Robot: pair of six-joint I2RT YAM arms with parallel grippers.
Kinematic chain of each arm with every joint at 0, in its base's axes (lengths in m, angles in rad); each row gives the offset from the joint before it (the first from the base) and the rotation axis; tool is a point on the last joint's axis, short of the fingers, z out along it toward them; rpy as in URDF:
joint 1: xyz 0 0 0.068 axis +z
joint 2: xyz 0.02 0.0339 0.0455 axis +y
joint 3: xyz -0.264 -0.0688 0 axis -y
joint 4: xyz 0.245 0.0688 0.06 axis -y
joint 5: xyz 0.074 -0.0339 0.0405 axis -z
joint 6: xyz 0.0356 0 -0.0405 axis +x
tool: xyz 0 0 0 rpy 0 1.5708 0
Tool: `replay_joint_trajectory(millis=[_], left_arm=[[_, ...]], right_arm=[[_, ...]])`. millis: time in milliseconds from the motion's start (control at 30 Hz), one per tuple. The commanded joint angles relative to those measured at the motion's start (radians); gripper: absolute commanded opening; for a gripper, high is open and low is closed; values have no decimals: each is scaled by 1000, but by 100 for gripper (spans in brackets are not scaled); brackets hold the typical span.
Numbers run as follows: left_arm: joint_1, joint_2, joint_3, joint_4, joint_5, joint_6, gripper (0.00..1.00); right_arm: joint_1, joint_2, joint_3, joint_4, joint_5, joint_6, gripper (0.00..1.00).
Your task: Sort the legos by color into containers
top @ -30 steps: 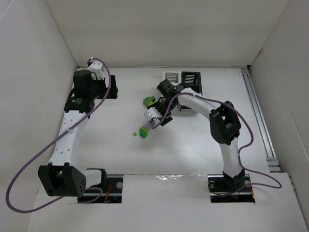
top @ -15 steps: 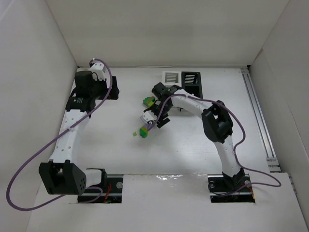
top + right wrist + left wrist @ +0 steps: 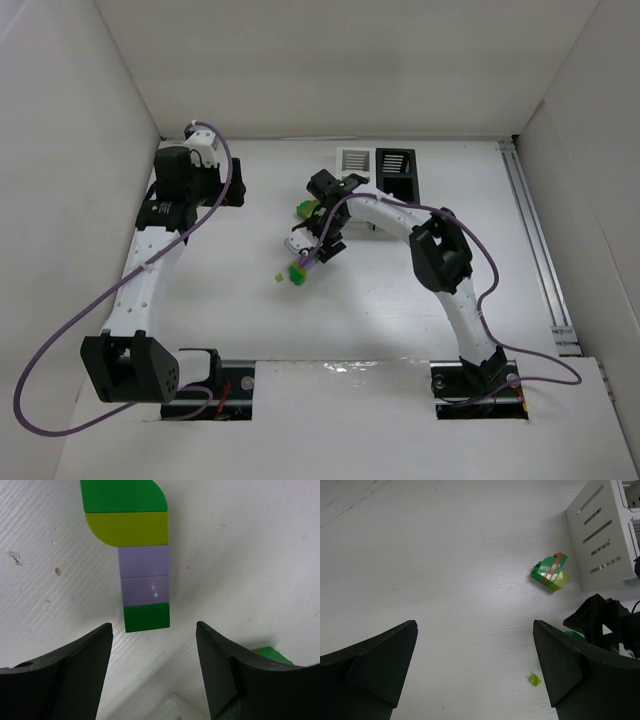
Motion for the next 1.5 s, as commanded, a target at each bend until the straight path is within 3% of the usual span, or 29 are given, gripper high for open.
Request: replay_joint_trajectory(millis=[0, 367, 1467], left_arm=[[17, -6, -15, 33, -3, 12, 100], [17, 4, -15, 33, -3, 12, 100], [35, 4, -52, 42, -3, 30, 100]], right_arm=[[12, 15, 40, -42, -4, -15, 72], [21, 24, 30, -52, -4, -37, 63], [58, 82, 80, -70, 42, -37, 57]])
